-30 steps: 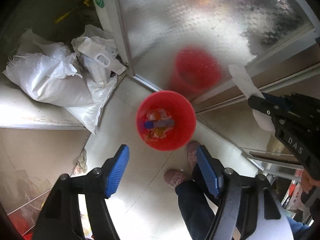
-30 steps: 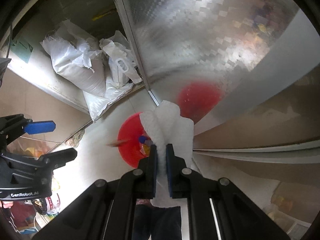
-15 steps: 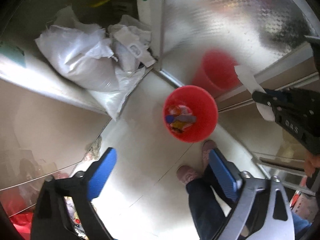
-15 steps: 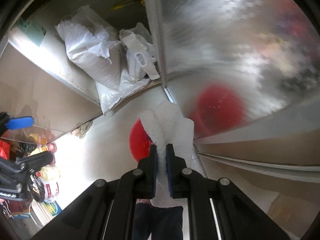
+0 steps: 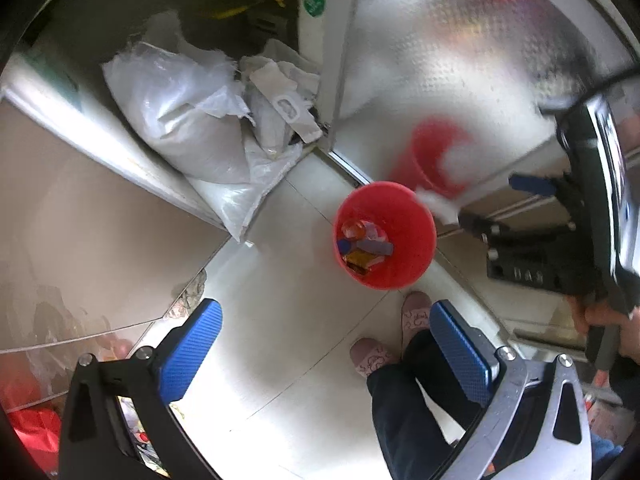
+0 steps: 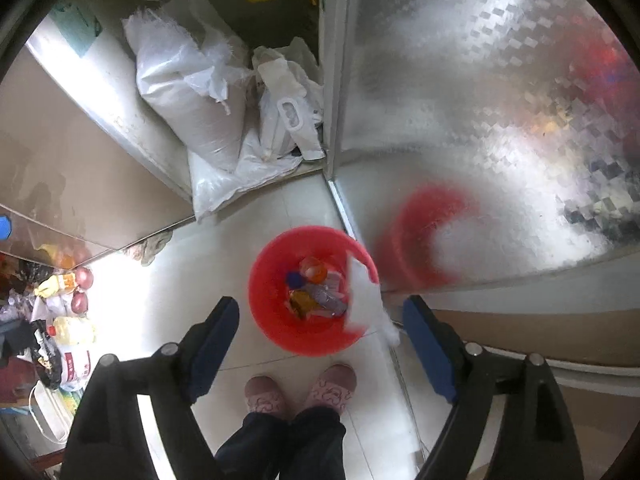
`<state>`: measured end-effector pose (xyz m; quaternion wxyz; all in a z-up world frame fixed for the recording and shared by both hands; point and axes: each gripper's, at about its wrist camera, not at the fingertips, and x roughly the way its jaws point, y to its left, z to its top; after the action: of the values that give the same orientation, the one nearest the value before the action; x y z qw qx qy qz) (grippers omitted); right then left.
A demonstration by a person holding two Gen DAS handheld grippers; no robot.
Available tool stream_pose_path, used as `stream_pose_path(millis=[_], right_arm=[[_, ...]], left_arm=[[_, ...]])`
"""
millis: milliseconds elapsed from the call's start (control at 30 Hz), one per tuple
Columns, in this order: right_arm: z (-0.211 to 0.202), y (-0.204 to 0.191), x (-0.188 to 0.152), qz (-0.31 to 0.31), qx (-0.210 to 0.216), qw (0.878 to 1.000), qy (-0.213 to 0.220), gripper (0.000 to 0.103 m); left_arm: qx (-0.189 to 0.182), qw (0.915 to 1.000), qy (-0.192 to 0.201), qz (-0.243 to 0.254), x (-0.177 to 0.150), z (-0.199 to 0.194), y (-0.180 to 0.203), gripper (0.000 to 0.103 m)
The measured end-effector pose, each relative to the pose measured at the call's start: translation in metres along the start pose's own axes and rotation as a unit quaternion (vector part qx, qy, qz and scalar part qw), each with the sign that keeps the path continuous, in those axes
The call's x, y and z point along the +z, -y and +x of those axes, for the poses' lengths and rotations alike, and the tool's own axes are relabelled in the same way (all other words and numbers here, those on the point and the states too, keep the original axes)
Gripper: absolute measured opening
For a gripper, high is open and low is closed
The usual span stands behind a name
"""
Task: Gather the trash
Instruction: 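Raise both tools back up toward the counter items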
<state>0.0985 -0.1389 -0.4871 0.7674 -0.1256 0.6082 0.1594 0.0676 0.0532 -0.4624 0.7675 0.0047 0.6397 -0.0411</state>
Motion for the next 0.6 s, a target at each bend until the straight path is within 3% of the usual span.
stream_pose_path(millis=[200, 367, 600], right_arm=[[-0.049, -0.004, -0.003, -0.001, 0.029, 1.000, -0.003, 0.094], [-0.140, -0.005, 0.010, 0.012, 0.042, 0.999, 0.029, 0.103], [-0.260, -0.008, 0.035, 0.001, 0.034, 0.996, 0.086, 0.103]], left_arm=[[-0.004, 0.9993, 0.026, -0.025, -0.002, -0.050, 0.003, 0.103], [0.002, 0.9969, 0.071, -0.035, -0.001, -0.132, 0.016, 0.103], [0.014, 0.9889, 0.138, -0.053, 0.008, -0.243, 0.022, 0.103]])
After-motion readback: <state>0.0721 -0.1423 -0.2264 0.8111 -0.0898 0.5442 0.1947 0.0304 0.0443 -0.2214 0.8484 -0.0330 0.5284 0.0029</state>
